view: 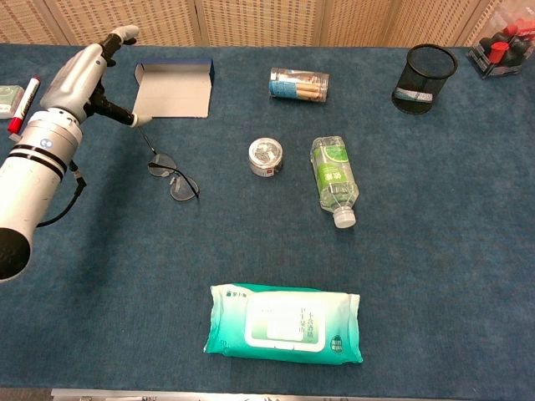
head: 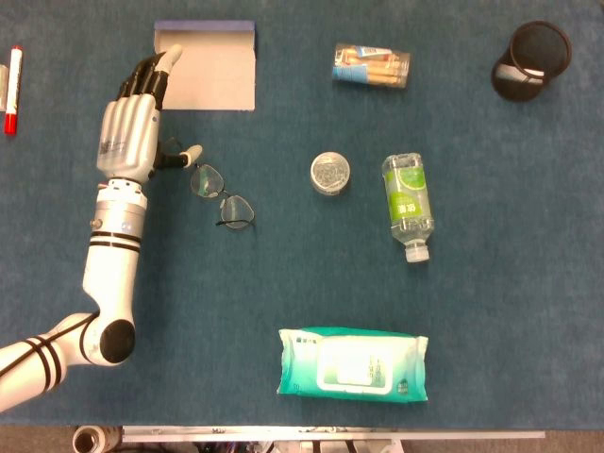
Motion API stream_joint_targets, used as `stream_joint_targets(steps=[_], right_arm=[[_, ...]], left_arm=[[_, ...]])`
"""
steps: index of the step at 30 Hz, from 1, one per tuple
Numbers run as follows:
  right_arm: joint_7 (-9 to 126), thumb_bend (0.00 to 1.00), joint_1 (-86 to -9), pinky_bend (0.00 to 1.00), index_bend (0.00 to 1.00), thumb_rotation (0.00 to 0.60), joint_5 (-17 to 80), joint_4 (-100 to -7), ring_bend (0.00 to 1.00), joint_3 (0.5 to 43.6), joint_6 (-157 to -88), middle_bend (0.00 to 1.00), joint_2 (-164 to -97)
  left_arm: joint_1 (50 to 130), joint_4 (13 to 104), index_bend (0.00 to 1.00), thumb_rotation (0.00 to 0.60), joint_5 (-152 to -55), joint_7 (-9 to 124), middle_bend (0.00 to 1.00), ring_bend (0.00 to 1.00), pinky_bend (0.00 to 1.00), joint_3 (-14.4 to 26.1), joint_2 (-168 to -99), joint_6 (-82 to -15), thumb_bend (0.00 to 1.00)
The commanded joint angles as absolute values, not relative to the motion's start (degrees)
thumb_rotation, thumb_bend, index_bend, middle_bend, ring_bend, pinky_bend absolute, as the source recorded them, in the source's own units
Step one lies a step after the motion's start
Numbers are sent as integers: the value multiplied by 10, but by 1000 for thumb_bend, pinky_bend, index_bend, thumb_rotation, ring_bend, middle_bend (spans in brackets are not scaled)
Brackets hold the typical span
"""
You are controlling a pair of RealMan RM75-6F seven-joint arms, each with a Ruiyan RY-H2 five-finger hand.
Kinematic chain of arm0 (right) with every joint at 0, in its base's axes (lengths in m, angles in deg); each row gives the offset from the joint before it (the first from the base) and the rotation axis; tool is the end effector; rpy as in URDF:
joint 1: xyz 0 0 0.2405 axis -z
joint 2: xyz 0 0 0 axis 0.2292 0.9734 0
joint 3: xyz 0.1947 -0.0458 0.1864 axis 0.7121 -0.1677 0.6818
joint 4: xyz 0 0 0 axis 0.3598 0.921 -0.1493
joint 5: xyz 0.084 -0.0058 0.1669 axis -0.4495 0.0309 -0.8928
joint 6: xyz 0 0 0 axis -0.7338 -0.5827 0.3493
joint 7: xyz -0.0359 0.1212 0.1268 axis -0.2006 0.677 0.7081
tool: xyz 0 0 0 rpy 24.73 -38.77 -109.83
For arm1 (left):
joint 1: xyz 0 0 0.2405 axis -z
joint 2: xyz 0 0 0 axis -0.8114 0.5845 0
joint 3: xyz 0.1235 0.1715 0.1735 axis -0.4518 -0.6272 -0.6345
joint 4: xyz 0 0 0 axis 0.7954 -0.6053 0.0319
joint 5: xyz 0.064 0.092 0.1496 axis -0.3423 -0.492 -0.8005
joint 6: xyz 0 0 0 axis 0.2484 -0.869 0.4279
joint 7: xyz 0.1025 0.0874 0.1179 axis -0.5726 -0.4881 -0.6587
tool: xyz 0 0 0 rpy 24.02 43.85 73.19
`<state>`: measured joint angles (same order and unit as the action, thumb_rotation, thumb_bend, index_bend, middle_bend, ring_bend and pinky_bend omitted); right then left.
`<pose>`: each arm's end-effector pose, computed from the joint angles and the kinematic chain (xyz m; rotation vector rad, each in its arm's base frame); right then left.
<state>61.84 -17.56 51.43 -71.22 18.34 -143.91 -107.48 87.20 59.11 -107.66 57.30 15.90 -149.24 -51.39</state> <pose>-0.3235 -0.2240 0.2252 1.2861 -0.8860 0.9404 -0.2076 0.3881 0.0130 -1.3053 -1.2194 -1.2355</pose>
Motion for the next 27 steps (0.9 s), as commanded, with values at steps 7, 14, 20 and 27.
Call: stream_joint_targets(steps=[7, 14, 20, 27], right_arm=[[618, 409, -175, 305, 566, 600, 514, -712, 335, 183, -1439, 466, -1075], [618, 408, -175, 305, 566, 600, 515, -713, 335, 184, -1441, 466, -1074], [619, 408, -174, 305, 566, 600, 515, -714, 335, 184, -1441, 466, -1074], [618, 409, -174, 305, 566, 600, 516, -714, 335, 184, -1442, 466, -1074]], left_arm=[[878, 567, 0, 600, -1071, 584, 120, 85, 139, 169, -1509, -515, 52], [882, 548, 0, 600, -1073, 577, 119, 85, 138, 170, -1518, -523, 53], [883, 506, 0, 600, -1091, 546, 120, 85, 139, 160, -1536, -553, 53], [880, 485, 0, 600, -1103, 533, 120, 85, 138, 155, -1546, -573, 52]])
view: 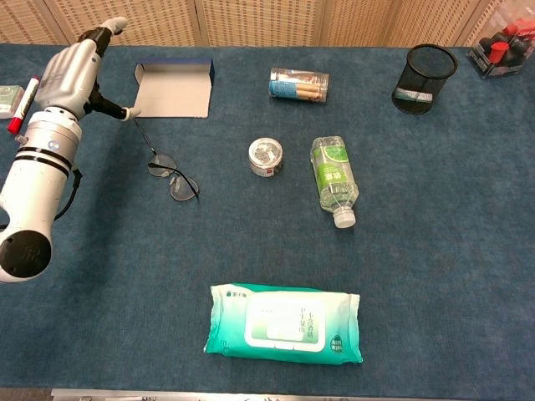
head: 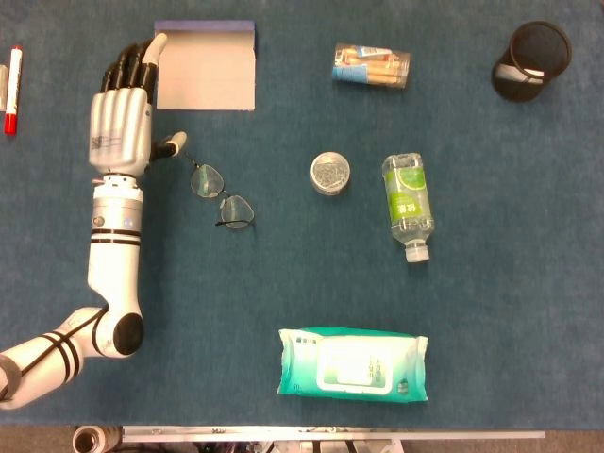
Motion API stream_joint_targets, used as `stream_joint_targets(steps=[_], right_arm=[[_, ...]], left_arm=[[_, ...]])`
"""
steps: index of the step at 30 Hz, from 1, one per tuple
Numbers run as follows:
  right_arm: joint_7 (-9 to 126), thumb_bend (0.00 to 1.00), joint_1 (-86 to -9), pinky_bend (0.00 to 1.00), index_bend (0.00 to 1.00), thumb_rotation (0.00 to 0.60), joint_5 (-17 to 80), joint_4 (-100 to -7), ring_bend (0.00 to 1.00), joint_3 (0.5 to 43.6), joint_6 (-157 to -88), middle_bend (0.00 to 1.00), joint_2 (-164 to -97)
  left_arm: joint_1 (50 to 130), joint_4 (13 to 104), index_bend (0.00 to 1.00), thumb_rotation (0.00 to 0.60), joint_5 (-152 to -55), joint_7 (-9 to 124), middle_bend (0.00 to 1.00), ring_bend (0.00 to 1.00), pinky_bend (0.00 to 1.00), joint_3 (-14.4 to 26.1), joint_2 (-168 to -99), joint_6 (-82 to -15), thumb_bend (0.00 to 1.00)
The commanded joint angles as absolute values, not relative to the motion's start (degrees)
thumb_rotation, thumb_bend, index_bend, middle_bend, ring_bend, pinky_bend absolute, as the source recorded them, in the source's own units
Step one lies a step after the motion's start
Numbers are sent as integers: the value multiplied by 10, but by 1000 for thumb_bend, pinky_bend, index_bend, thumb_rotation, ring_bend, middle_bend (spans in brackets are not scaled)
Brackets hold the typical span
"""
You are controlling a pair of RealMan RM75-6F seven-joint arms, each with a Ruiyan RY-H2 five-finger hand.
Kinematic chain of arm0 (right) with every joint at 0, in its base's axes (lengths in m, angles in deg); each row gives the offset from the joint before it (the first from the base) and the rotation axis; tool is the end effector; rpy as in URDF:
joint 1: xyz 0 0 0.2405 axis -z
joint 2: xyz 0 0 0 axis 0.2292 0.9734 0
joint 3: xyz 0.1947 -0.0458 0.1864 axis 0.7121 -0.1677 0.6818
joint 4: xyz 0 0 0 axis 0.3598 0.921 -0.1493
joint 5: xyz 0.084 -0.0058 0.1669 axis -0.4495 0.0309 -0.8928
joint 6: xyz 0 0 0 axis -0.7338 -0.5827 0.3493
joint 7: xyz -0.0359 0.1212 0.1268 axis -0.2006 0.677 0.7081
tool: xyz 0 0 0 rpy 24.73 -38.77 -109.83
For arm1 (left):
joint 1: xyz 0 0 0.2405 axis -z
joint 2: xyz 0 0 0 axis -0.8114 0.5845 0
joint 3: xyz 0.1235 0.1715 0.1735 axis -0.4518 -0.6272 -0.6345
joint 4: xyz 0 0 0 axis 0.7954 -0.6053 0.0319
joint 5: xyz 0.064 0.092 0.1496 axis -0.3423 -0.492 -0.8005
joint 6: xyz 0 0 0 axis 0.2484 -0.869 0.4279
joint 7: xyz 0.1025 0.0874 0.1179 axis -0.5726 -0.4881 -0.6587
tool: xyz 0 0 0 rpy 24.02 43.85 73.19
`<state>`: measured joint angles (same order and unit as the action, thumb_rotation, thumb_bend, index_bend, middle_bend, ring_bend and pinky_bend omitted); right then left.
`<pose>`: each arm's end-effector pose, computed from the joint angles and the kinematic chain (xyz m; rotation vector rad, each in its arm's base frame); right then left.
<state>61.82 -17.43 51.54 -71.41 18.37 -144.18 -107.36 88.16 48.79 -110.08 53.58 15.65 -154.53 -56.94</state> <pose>-0.3227 -0.2233 0.2262 1.2841 -0.8831 0.9435 -0.2154 0.3943 0.0119 -1.2792 -1.0145 -1.1819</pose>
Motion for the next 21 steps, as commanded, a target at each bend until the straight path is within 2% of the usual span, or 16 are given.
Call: stream_joint_targets(steps=[1, 21], right_arm=[[618, 409, -174, 305, 567, 600, 516, -714, 335, 184, -1442, 466, -1074], [617, 409, -174, 305, 566, 600, 516, -714, 335, 183, -1441, 466, -1074]], left_arm=[[879, 482, 0, 600, -1103, 530, 120, 85, 138, 155, -1547, -575, 52], [861, 451, 0, 600, -1105, 502, 120, 85, 139, 156, -1542, -601, 52]])
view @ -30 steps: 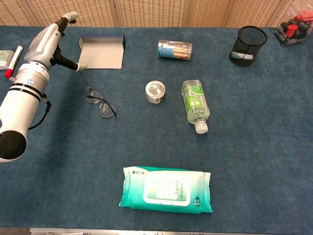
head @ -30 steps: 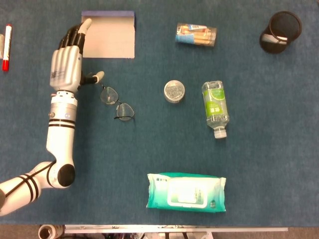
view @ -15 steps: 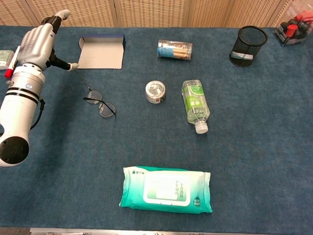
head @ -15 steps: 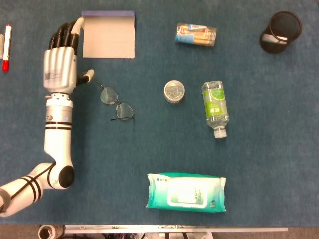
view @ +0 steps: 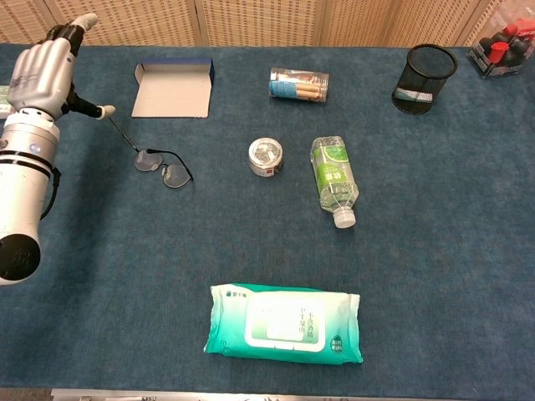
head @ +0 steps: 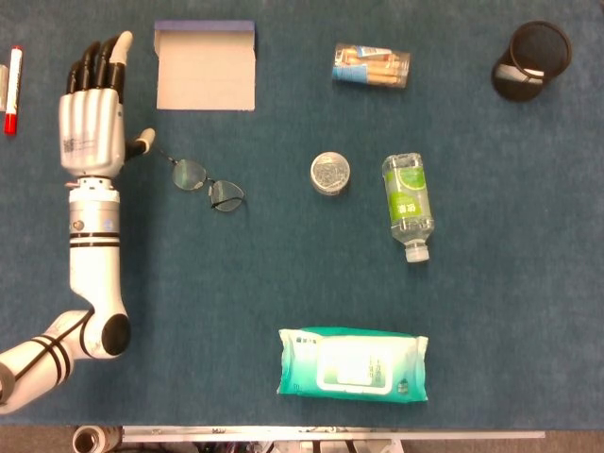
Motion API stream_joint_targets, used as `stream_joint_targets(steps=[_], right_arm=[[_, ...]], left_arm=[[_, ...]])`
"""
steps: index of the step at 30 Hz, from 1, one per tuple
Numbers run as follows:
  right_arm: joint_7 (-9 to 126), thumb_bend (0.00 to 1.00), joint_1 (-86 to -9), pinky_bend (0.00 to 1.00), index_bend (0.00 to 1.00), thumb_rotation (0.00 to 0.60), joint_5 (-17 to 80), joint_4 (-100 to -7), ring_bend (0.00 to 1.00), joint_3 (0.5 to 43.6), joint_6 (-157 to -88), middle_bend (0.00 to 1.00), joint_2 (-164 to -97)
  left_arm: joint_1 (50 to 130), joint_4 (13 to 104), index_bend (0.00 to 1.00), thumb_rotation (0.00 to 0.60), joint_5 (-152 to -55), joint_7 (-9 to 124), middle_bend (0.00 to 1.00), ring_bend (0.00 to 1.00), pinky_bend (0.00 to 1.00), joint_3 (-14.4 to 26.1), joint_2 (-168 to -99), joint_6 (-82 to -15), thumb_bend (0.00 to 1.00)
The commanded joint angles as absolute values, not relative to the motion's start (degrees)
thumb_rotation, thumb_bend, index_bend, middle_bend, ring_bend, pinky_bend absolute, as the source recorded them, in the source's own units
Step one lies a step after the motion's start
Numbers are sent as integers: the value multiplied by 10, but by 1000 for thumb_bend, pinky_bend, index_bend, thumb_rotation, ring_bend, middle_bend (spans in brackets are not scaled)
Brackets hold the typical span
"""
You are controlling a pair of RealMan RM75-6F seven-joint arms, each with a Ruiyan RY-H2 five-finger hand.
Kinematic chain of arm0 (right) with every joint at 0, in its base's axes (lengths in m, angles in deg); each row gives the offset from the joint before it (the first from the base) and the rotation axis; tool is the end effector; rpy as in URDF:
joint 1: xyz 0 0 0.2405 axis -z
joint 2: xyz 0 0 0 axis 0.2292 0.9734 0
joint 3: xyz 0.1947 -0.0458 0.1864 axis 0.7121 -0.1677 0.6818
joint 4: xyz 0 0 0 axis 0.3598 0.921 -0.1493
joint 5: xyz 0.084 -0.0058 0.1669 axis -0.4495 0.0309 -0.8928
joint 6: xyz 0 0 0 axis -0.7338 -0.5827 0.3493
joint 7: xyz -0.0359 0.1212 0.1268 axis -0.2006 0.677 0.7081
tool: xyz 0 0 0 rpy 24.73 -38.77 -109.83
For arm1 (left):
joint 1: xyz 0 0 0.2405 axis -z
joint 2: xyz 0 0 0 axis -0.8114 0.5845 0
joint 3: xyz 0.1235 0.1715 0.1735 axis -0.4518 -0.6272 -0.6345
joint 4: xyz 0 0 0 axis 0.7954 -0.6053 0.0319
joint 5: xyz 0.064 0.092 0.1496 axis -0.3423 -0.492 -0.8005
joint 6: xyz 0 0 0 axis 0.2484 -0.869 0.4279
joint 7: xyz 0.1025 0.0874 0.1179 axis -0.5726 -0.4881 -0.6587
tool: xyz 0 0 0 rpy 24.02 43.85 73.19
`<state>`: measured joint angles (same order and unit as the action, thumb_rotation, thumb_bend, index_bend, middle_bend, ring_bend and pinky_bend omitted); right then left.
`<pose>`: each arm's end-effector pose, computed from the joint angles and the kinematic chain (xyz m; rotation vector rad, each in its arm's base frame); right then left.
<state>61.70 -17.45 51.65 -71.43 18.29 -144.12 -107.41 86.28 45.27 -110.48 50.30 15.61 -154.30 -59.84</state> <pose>-0.3225 -0.2232 0.2253 1.2876 -0.8835 0.9421 -0.2394 0.3905 0.0294 -1.2375 -0.8989 -1.0947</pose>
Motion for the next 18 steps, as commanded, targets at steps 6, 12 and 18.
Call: stream_joint_targets(steps=[6, 12, 18], right_arm=[[617, 408, -174, 305, 566, 600, 518, -715, 335, 183, -1442, 466, -1074], [618, 409, -174, 305, 566, 600, 518, -716, 335, 183, -1443, 466, -1073], [619, 409, -174, 305, 566, 600, 519, -716, 335, 182, -1441, 466, -1073]], left_arm=[[849, 453, 0, 600, -1106, 496, 120, 85, 138, 155, -1532, -612, 52], [833, 455, 0, 600, -1109, 489, 120, 85, 139, 151, -1521, -629, 52], [816, 468, 0, 600, -1114, 483, 120, 85, 138, 149, -1502, -648, 53]])
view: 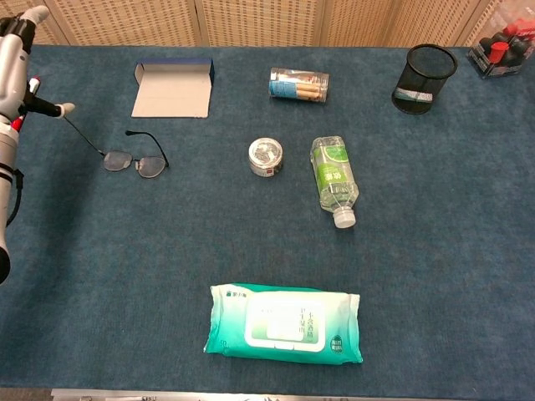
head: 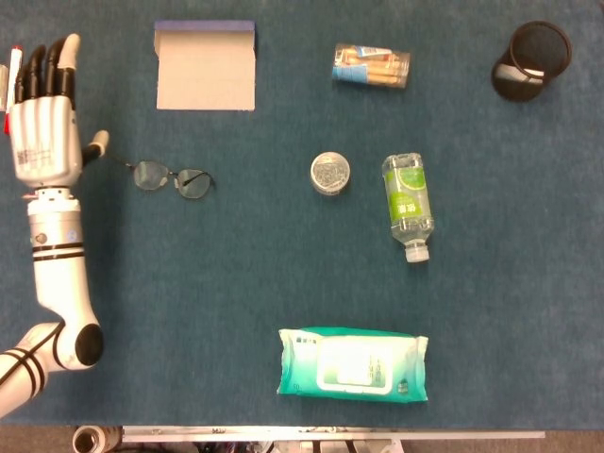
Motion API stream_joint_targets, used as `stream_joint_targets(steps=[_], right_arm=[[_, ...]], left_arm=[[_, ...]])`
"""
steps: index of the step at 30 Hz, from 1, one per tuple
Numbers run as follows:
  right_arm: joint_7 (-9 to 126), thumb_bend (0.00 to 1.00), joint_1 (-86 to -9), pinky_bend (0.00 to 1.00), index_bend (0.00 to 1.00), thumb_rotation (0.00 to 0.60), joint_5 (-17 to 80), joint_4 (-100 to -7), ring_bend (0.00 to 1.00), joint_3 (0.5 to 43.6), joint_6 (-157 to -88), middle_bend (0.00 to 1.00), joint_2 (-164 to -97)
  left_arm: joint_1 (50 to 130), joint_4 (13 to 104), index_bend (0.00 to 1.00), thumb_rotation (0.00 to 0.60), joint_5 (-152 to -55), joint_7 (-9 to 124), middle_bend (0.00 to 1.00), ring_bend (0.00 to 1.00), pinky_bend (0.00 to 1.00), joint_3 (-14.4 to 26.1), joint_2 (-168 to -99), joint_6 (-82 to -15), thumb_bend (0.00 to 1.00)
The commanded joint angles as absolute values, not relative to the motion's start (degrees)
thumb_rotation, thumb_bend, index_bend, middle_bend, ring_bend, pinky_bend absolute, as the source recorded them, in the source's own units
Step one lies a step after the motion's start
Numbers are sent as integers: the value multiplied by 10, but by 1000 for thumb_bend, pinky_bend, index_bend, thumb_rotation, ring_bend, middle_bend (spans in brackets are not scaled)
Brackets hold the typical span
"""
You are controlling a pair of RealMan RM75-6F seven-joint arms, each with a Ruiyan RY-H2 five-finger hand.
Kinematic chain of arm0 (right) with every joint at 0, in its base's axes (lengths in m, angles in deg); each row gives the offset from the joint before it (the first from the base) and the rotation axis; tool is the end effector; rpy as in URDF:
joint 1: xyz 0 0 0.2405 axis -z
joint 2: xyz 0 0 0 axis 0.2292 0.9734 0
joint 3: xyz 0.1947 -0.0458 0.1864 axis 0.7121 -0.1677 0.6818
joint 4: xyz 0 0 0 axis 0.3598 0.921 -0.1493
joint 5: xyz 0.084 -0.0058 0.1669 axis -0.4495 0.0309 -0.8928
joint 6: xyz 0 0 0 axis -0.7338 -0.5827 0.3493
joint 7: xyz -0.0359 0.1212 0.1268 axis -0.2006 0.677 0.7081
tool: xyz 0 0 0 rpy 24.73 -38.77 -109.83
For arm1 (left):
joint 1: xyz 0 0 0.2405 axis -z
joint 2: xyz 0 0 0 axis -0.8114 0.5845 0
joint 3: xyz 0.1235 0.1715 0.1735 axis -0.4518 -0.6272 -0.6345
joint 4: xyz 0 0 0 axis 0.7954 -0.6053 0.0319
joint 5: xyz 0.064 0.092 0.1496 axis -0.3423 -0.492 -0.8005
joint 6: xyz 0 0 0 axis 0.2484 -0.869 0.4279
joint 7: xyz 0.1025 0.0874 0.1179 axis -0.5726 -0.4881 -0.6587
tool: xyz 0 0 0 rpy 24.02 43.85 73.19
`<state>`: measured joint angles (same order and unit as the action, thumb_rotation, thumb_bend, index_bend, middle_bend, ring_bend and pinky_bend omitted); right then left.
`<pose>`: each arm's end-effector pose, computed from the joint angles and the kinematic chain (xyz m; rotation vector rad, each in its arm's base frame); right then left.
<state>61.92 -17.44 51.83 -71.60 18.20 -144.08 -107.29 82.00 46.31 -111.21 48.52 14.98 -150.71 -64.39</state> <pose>-0.3218 -0.2228 0.2251 1.2903 -0.8876 0.9456 -0.2707 0.3727 0.0642 -1.1703 -0.8054 -1.0301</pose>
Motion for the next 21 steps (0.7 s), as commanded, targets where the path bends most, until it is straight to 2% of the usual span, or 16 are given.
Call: stream_joint_targets(steps=[1, 21], right_arm=[[620, 409, -174, 305, 566, 600, 520, -717, 335, 182, -1442, 466, -1073], [622, 409, -173, 305, 566, 600, 521, -718, 335, 182, -1444, 466, -1071]], left_arm=[[813, 471, 0, 600, -1116, 481, 120, 85, 138, 148, -1497, -652, 53], [797, 526, 0, 600, -1131, 464, 120, 85, 138, 146, -1472, -670, 52]])
